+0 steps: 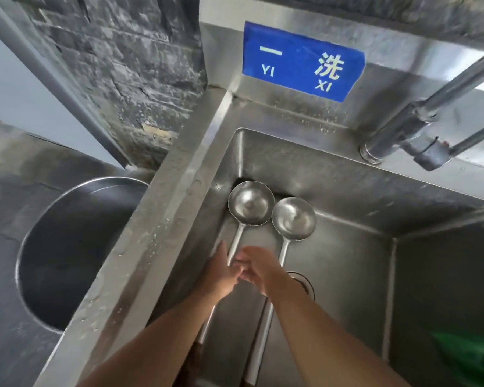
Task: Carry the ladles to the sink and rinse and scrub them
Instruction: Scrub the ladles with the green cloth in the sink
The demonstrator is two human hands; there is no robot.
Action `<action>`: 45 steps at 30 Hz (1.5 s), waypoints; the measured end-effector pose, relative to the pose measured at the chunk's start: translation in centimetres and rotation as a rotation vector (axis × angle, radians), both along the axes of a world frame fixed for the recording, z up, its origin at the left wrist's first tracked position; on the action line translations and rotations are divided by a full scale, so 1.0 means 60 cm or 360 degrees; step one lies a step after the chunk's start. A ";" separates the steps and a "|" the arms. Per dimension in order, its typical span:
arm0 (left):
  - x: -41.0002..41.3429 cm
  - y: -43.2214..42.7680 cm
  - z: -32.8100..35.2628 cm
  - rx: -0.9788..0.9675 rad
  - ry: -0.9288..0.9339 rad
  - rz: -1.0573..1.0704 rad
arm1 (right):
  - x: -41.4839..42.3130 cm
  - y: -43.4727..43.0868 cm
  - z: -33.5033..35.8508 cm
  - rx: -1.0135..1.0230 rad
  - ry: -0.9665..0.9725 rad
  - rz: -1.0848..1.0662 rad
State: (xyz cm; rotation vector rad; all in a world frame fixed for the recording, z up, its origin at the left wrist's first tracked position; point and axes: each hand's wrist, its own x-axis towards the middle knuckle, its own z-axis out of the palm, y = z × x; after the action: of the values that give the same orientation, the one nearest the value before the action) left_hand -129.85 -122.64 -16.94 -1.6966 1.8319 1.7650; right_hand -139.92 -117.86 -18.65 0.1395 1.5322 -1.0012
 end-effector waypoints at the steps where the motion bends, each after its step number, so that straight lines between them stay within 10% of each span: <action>1: -0.001 0.001 -0.006 -0.0006 -0.0017 0.0030 | 0.001 -0.006 -0.009 -0.0012 0.0016 0.0040; 20: 0.034 0.033 0.140 -0.0180 0.0071 0.0055 | 0.021 0.016 0.135 -0.0173 0.0025 0.0119; 34: 0.053 0.075 0.380 -0.0142 0.0245 -0.0755 | 0.014 0.177 0.374 -0.0396 -0.0042 -0.0635; 45: -0.063 0.127 0.453 -0.0721 0.0431 -0.1125 | -0.034 0.272 0.446 -0.0834 0.0015 -0.0887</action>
State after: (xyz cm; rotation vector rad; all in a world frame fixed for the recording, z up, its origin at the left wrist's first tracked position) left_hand -133.60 -114.99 10.21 -0.7070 2.6519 1.3787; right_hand -141.95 -101.57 8.10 0.1943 1.2090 -1.8154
